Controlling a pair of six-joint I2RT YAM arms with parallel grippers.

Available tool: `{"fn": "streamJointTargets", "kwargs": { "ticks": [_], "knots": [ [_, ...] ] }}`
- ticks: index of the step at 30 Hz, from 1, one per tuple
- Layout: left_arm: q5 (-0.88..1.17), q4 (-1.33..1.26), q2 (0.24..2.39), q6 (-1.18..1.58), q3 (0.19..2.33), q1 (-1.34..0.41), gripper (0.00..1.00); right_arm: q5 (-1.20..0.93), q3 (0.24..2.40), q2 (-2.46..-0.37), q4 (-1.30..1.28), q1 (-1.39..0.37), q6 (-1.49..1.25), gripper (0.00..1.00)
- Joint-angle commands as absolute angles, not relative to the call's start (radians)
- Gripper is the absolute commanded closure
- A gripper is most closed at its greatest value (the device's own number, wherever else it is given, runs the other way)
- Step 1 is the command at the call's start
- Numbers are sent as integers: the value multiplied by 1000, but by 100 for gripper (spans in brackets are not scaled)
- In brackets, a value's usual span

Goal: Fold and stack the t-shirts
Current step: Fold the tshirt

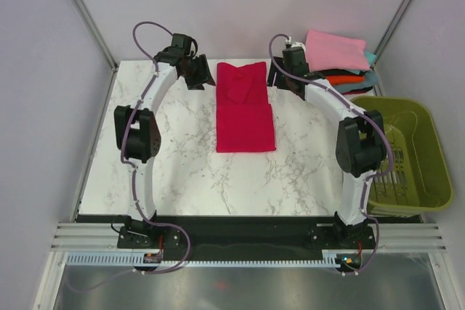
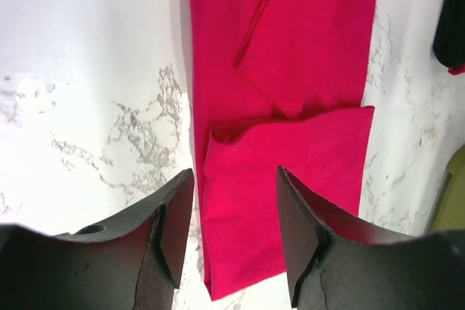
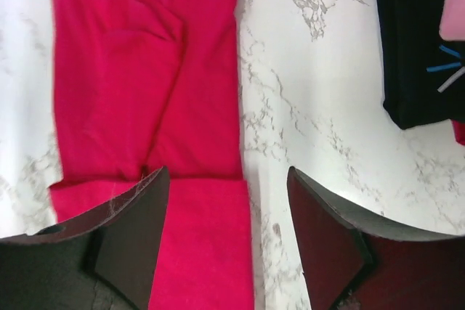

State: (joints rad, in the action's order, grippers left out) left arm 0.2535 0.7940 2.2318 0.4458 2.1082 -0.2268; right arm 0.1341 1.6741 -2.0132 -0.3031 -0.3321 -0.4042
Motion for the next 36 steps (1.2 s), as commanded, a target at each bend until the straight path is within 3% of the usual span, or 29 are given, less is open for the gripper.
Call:
{"fn": "streamJointTargets", "kwargs": {
  "ticks": [1,9,16,26,36],
  "knots": [
    [238,826,2068,399,1968,-253,44,35,1579,-1861,-302,-353,-391,26],
    [314,528,1700,455,1334,-331,44,-150,1061,-1591,-223,-351,-494,25],
    [351,183,1487,537,857,-345,44,-252,825,-1532,-82,-351,-543,27],
    [364,51,1525,584,759,-347,40,-311,785,-1669,58,-351,-572,31],
    [357,-26,1592,603,741,-353,37,-321,746,-1700,94,-351,-566,51]
  ]
}}
